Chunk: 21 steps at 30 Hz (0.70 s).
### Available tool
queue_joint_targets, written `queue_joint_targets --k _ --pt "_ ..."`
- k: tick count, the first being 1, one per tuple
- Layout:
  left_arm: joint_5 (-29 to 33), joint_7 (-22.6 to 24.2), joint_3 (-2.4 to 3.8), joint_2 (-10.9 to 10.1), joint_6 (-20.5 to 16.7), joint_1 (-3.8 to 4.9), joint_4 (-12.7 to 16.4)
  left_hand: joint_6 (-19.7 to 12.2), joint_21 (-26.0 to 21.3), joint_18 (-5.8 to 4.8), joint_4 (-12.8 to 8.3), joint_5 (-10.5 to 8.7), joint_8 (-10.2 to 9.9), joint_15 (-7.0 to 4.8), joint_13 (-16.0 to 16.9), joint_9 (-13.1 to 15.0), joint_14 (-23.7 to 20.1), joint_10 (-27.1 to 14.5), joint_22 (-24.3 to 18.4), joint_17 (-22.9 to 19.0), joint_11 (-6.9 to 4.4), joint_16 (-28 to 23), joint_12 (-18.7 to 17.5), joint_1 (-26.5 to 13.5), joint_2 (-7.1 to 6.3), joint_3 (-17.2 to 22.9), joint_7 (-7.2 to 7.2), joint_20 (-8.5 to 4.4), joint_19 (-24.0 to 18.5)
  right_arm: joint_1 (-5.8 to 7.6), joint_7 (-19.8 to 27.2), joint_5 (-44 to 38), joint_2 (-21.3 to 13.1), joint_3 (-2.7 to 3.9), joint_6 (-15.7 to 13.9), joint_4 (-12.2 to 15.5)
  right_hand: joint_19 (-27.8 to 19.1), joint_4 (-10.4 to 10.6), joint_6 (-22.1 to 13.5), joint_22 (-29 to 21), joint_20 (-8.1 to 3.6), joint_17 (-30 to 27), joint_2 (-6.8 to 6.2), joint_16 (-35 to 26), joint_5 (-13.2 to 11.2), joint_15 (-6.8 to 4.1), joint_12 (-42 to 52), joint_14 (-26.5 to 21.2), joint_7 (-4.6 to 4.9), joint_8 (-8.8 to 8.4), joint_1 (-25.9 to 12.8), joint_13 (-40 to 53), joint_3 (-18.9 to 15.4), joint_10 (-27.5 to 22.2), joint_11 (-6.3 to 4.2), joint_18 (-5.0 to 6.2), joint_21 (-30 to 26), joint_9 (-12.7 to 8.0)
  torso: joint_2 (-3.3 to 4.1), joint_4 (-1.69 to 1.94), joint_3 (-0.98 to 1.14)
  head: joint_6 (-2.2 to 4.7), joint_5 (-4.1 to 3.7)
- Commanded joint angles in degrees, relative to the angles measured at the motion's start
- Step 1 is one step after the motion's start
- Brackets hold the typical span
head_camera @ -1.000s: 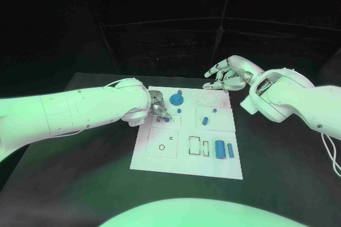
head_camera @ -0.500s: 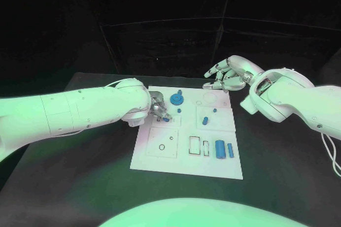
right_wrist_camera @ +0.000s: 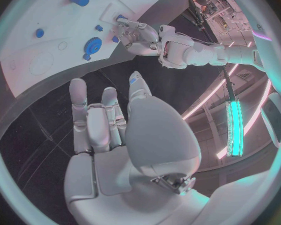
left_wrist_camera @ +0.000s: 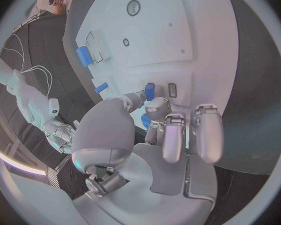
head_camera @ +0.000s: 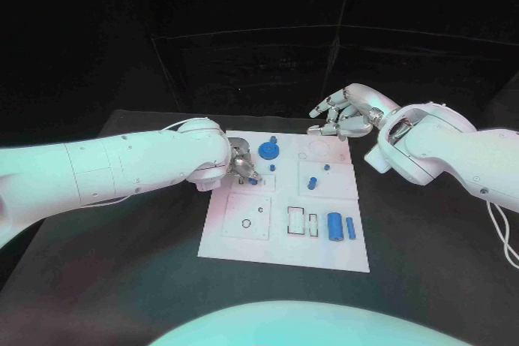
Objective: Assemble the parts on the task board
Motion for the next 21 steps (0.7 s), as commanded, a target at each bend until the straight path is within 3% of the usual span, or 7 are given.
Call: queue_joint_targets --k 1,12,16,21 --pt "1.0 -0.5 -0.23 0.5 2.1 -0.29 -0.3 0.2 0.2 -1.21 -3.3 0.06 0.4 -0.44 0.2 0.1 5.9 0.2 3.1 15.1 -0.29 0.2 0.3 -1.3 -0.14 3.0 -0.4 -0.43 0.9 0.12 0.0 0.1 0.1 0.04 0.3 0.0 -0.4 0.2 -0.4 -0.1 0.02 -0.1 0.39 -0.2 -0.3 -0.05 0.2 -0.4 -0.1 0.16 0.1 -0.1 -0.2 -0.2 -0.13 0.67 -0.3 0.1 0.06 -0.03 -0.02 -0.06 -0.04" --pt "1.2 -0.5 -0.22 1.1 2.4 -0.27 -1.3 1.1 0.6 -1.33 -1.7 0.1 0.4 -0.7 1.2 0.1 5.9 0.7 3.7 15.1 -0.58 0.2 1.5 -3.3 0.92 0.4 -0.77 -0.71 1.2 0.12 0.0 0.1 0.2 0.04 0.4 -0.1 -0.5 0.4 -0.5 -0.2 0.02 -0.3 0.52 -0.3 0.0 -0.05 0.2 -0.5 -0.09 0.3 0.1 -0.3 -0.3 -0.3 -0.12 0.69 -0.5 0.0 -0.03 0.03 -0.01 -0.24 -0.24" --pt "1.2 -0.5 -0.22 1.2 2.2 -0.27 -1.4 0.9 0.6 -1.32 -3.4 0.23 0.4 -0.9 1.3 0.1 5.9 0.7 3.8 15.1 -0.82 0.2 1.6 -1.3 1.84 1.6 -0.98 -0.87 1.2 0.12 0.0 0.1 0.2 0.04 0.5 -0.1 -0.5 0.4 -0.5 -0.3 0.03 -0.3 0.53 -0.3 0.1 -0.05 0.2 -0.5 -0.09 0.36 0.2 -0.3 -0.3 -0.3 -0.12 0.7 -0.5 0.0 -0.02 0.03 -0.03 -0.25 -0.29" --pt "1.2 -0.4 -0.22 1.2 1.9 -0.27 -1.3 0.7 0.5 -1.32 -4.8 0.24 0.4 -0.91 1.4 0.2 5.9 0.7 3.7 15.1 -0.79 0.2 1.6 0.0 2.04 2.9 -0.88 -0.94 1.2 0.12 0.0 0.1 0.3 0.04 0.5 -0.1 -0.5 0.4 -0.5 -0.3 0.03 -0.3 0.53 -0.3 0.1 -0.05 0.2 -0.5 -0.09 0.36 0.2 -0.3 -0.3 -0.3 -0.12 0.7 -0.5 0.0 0.0 0.03 -0.03 -0.22 -0.35"
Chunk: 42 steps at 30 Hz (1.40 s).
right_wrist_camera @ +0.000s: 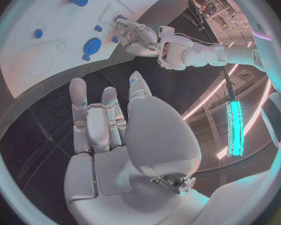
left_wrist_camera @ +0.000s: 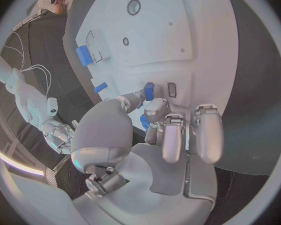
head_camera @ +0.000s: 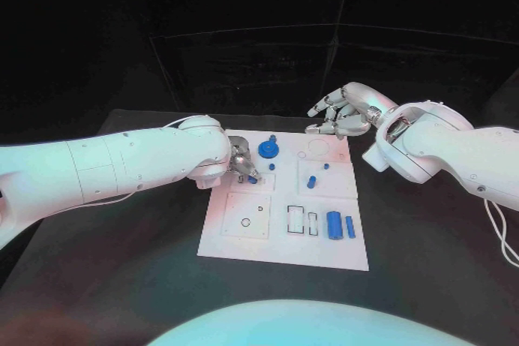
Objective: Assemble the parts on the task board
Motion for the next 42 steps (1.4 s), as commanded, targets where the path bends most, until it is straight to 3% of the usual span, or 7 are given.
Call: queue_joint_targets --k 1,19,42 --pt "0.4 -0.1 -0.26 0.2 0.7 -0.38 0.1 -0.2 0.2 -0.78 -2.4 0.25 0.3 -0.48 0.2 0.1 5.9 0.1 3.7 15.1 -0.23 0.2 0.3 2.3 1.8 2.3 -0.26 -0.33 1.4 0.12 0.1 0.1 0.0 0.04 0.4 0.0 -0.5 0.3 -0.5 0.0 0.03 0.0 0.54 -0.3 0.1 -0.05 0.2 -0.5 -0.09 0.38 0.2 -0.1 -0.2 -0.3 -0.13 0.69 -0.2 0.0 0.02 0.03 -0.02 -0.03 0.0" --pt "0.4 0.2 -0.23 -0.4 1.3 0.07 0.4 1.3 0.7 -0.96 -1.6 0.11 1.4 -0.42 1.0 1.0 5.9 1.2 4.5 15.1 -0.37 0.2 1.4 0.8 2.53 2.2 -0.55 -0.26 1.7 0.11 0.0 0.1 0.2 0.04 1.0 -0.1 -0.4 0.4 -0.7 -0.1 0.02 0.0 0.68 -0.3 1.2 -0.07 0.6 -0.5 -0.11 0.85 0.7 -0.3 -0.4 -0.4 -0.15 0.69 -0.3 0.0 0.01 0.01 -0.02 -0.18 -0.48" --pt "0.5 -0.2 -0.22 1.2 3.2 0.47 -1.6 2.4 0.7 -0.97 1.2 -0.64 1.5 -0.74 1.2 1.9 5.9 1.8 4.7 15.1 -0.73 0.2 1.7 -2.2 4.08 -0.4 -0.99 -0.57 1.7 0.11 0.0 0.1 0.4 0.04 1.2 -0.1 -0.4 0.4 -0.7 -0.1 0.02 -0.1 0.71 -0.3 1.3 -0.07 0.6 -0.5 -0.11 0.91 0.8 -0.3 -0.4 -0.4 -0.16 0.69 -0.3 0.0 0.0 -0.03 0.02 -0.31 -0.55"
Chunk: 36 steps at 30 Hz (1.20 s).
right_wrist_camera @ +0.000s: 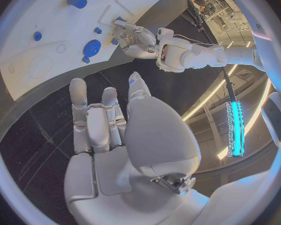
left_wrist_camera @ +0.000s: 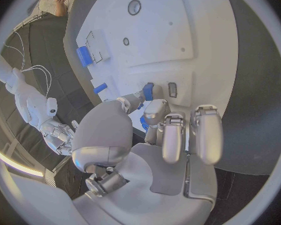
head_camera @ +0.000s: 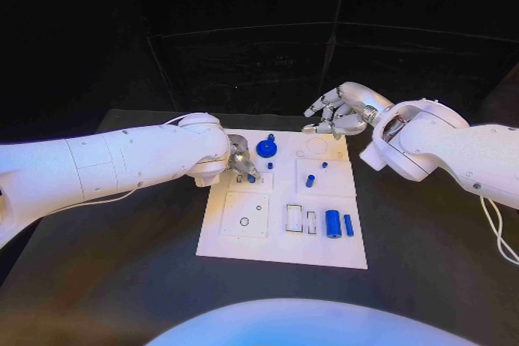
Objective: Assemble the parts on the task board
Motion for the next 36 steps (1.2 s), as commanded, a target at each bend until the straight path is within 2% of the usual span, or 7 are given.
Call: queue_joint_targets --k 1,16,25,27,30,33,36 --pt "0.1 -0.3 -0.03 0.4 1.6 0.06 -0.4 2.0 0.1 -1.04 0.3 -0.19 0.1 -0.34 0.0 -0.1 6.0 1.1 4.7 15.1 -0.6 0.2 0.3 0.6 1.15 -0.2 -1.4 -0.38 1.5 0.11 0.2 0.1 0.1 0.04 0.3 0.1 -0.4 0.2 -0.4 -0.1 0.02 -0.1 0.26 -0.3 0.3 -0.07 0.2 -0.5 -0.15 0.18 0.3 -0.1 -0.2 -0.4 -0.16 0.69 -0.4 0.0 0.0 -0.02 0.01 -0.08 -0.06" --pt "0.3 -1.0 -0.04 1.2 3.6 0.07 -1.4 2.5 0.2 -1.08 2.0 -0.2 -0.2 -0.46 -0.2 0.3 6.0 1.1 4.9 15.1 -0.7 0.2 0.0 -1.2 -0.14 -5.8 -1.55 -0.58 1.5 0.12 0.0 0.1 -0.3 0.04 0.5 0.3 -0.5 0.5 -0.5 -0.3 0.02 -0.3 0.16 -0.4 0.2 -0.05 0.2 -0.6 -0.13 0.44 0.1 -0.4 -0.6 -0.7 -0.13 0.71 -0.5 0.0 -0.04 0.07 -0.03 -0.22 -0.2" --pt "0.3 -1.1 -0.04 1.1 2.1 0.05 -1.9 3.1 0.2 -1.11 6.0 -0.22 -0.7 -0.46 -0.6 0.5 6.0 1.0 5.1 15.1 -0.73 0.2 -0.5 -5.2 -3.87 -16.8 -1.6 -0.61 1.5 0.13 -0.2 -0.1 -0.6 0.04 0.3 0.5 -1.4 1.7 -1.3 -1.4 0.24 -1.0 -0.56 -0.8 -4.6 0.21 0.8 -1.1 0.09 1.47 -0.3 -1.5 -1.9 -1.5 0.15 0.85 -1.5 -0.1 -0.03 0.05 -0.07 -0.03 -0.19" --pt "0.3 -1.0 -0.04 1.1 1.4 0.05 -2.0 3.2 0.2 -1.1 6.9 -0.24 -0.9 -0.5 -0.7 0.5 6.0 0.9 5.1 15.1 -0.92 0.2 -0.6 -5.2 -3.95 -18.8 -1.67 -0.7 1.5 0.13 -0.3 -0.1 -0.7 0.04 0.3 0.5 -1.6 2.4 -1.5 -1.7 0.32 -1.2 -0.92 -0.9 -6.6 0.3 1.0 -1.2 0.17 1.74 -0.8 -1.8 -2.2 -1.7 0.25 0.89 -1.7 -0.1 -0.01 0.06 -0.09 -0.01 -0.2" --pt "0.3 -0.6 -0.03 1.0 0.3 0.05 -2.1 3.2 0.2 -1.11 8.2 -0.23 -1.1 -0.62 -0.8 0.6 6.0 0.9 5.1 15.1 -0.9 0.2 -0.7 -5.4 -4.27 -21.4 -1.77 -0.76 1.5 0.13 -0.5 -0.1 -0.7 0.04 0.5 0.4 -1.9 4.7 -1.9 -2.1 0.48 -1.5 -3.46 -1.1 -10.8 0.46 1.6 -1.4 0.31 2.36 -2.4 -2.3 -1.9 -2.1 0.45 0.96 -2.0 -0.1 -0.01 0.02 -0.08 0.01 -0.18" --pt "0.3 0.0 -0.01 0.7 -1.0 0.04 -1.8 3.2 0.1 -1.09 10.1 -0.21 -1.2 -0.66 -0.8 0.7 6.0 0.9 5.1 15.1 -0.94 0.2 -0.8 -5.3 -4.56 -24.2 -1.8 -0.84 1.5 0.13 -0.7 -0.1 -0.6 0.04 0.6 0.2 -2.2 4.9 -2.3 -2.6 0.56 -1.9 -7.25 -1.2 -11.3 0.54 1.9 -1.6 0.4 2.76 -5.1 -2.7 -1.1 -2.4 0.54 1.05 -2.4 -0.2 0.0 0.04 -0.11 0.09 -0.27" --pt "0.3 0.5 0.06 0.0 -2.5 0.08 -1.0 3.1 -0.1 -1.02 11.3 -0.22 -1.5 -0.74 -1.0 0.8 6.0 0.7 4.8 15.1 -0.91 0.2 -0.9 -5.1 -4.94 -26.3 -1.79 -0.85 1.4 0.12 -0.8 -0.1 -0.6 0.04 0.6 0.1 -2.3 5.0 -2.5 -2.8 0.57 -2.1 -8.73 -1.3 -11.2 0.57 2.1 -1.7 0.43 2.95 -6.3 -2.9 -1.0 -2.5 0.55 1.09 -2.6 -0.2 -0.01 0.05 -0.1 0.25 -0.39"
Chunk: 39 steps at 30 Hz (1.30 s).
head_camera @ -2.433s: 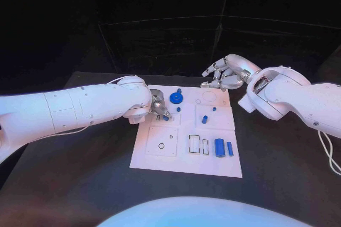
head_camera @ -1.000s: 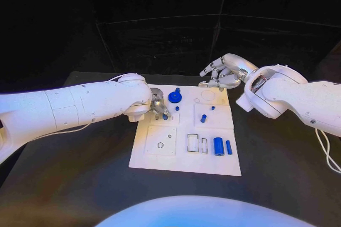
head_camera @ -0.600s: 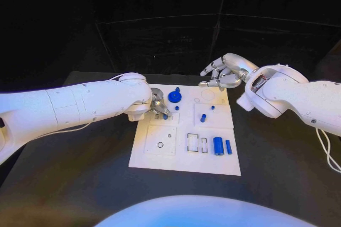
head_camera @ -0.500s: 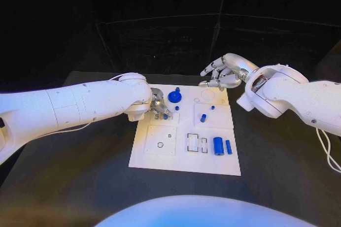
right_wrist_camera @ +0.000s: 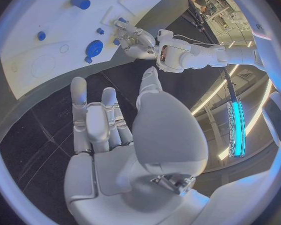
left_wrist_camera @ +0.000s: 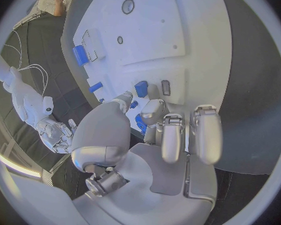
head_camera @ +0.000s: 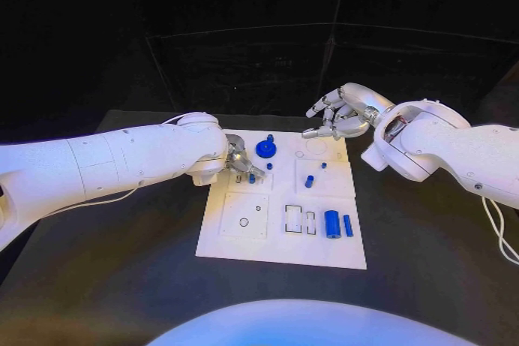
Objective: Assemble the parts on the task board
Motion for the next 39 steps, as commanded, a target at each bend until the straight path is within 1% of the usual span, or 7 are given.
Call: queue_joint_targets --k 1,5,11,16,21,29,39 --pt "0.2 1.1 0.14 -0.7 -3.5 0.17 0.9 0.0 -0.2 -1.0 0.5 -0.08 -0.4 -0.31 -0.2 0.1 6.0 -0.5 4.7 15.1 -0.09 0.2 -0.4 0.4 -0.71 -1.4 0.07 -0.46 1.3 0.12 -0.3 -0.1 0.1 0.04 0.4 -0.1 -0.5 0.2 -0.5 -0.1 -0.03 -0.1 -0.84 -0.2 0.0 0.11 0.4 -0.4 0.03 0.39 -0.4 -0.1 0.1 -0.5 0.15 1.1 -0.2 -0.1 0.0 0.0 0.0 0.08 -0.13" --pt "0.6 1.5 0.57 -1.8 -4.6 0.76 2.1 -1.0 -1.1 -0.73 0.5 -0.07 -1.1 -0.28 -2.3 0.0 6.0 -1.7 3.6 15.1 0.1 0.2 -2.5 1.1 -0.96 -3.3 0.37 -0.49 0.8 0.12 -0.3 -0.1 0.1 0.04 0.4 -0.2 -0.5 0.2 -0.5 -0.2 -0.03 -0.2 -0.91 -0.2 0.0 0.12 0.4 -0.5 0.03 0.42 -0.5 -0.2 0.1 -0.5 0.15 1.11 -0.2 -0.1 -0.03 0.0 0.02 0.3 -0.17" --pt "1.4 1.7 2.56 -4.1 -3.6 2.34 3.7 -4.8 -4.4 0.13 -0.1 -0.03 -4.7 0.77 -6.3 -1.6 6.0 -4.9 -0.4 15.1 1.47 0.2 -6.5 6.3 0.71 -6.3 2.23 0.32 -1.1 0.11 -0.2 -0.1 0.2 0.03 0.4 -0.5 -0.6 0.1 -0.7 -0.3 0.03 -0.3 -0.14 -0.2 0.7 0.16 0.6 -0.5 0.05 0.76 -0.3 -0.4 0.8 -0.6 0.19 1.14 -0.4 0.0 0.0 0.01 0.03 0.64 -0.22" --pt "1.6 1.2 3.11 -4.5 -2.1 4.28 1.7 -7.0 -5.9 0.48 -1.4 0.4 -8.3 2.13 -12.0 -4.2 6.0 -9.1 -2.0 15.1 3.09 0.2 -11.9 11.7 2.46 -6.5 3.88 1.58 -1.7 0.11 -0.2 -0.1 0.4 0.02 0.3 -1.0 -0.9 -0.2 -0.9 -0.8 0.04 -1.2 2.74 -0.7 6.1 0.12 0.3 -0.9 -0.02 1.58 2.0 -1.7 2.7 -1.6 0.1 1.24 -0.8 0.0 -0.01 0.04 0.11 1.01 -0.1" --pt "1.6 1.2 3.26 -3.1 0.1 5.21 -2.6 -7.5 -6.2 0.56 -0.8 0.39 -10.5 2.67 -13.1 -6.5 6.0 -9.8 -2.1 15.1 3.7 0.2 -12.2 12.7 2.75 -7.8 4.51 2.28 -1.7 0.11 0.0 -0.1 0.8 0.02 0.3 -1.5 -1.4 -0.3 -0.8 -1.3 0.05 -5.4 3.67 -3.5 8.1 0.11 -1.1 -2.9 -0.12 2.46 3.0 -3.4 2.7 -2.7 0.05 1.23 -1.6 0.0 0.09 -0.1 0.07 1.36 0.04" --pt "1.3 2.0 3.2 -0.5 2.9 5.56 -8.2 -6.1 -5.9 0.51 0.4 0.34 -11.0 2.79 -12.9 -8.1 6.0 -9.5 -1.6 15.1 3.74 0.2 -11.0 11.3 2.55 -11.3 4.49 2.55 -1.4 0.11 0.1 -0.1 1.4 0.01 0.3 -2.0 -1.6 -0.3 -0.6 -1.4 0.06 -6.2 4.18 -4.1 8.3 0.11 -1.5 -3.3 -0.18 2.96 3.1 -4.1 2.6 -3.0 0.01 1.22 -2.0 0.1 0.39 -0.35 -0.06 2.04 0.4" --pt "-0.5 2.7 2.3 3.1 6.4 5.22 -14.3 -5.3 -5.5 0.38 0.4 0.27 -10.8 2.66 -12.6 -8.6 6.0 -9.2 -1.0 15.1 3.58 0.2 -10.3 11.0 3.42 -12.7 4.3 2.46 -1.1 0.1 0.1 -0.1 1.8 0.01 0.1 -2.2 -1.6 -0.4 -0.7 -1.6 0.03 -6.3 5.03 -4.2 8.9 0.06 -1.6 -3.3 -0.23 3.34 3.0 -4.8 2.6 -3.0 -0.04 1.23 -2.3 0.1 0.33 -0.33 -0.09 1.54 0.45"
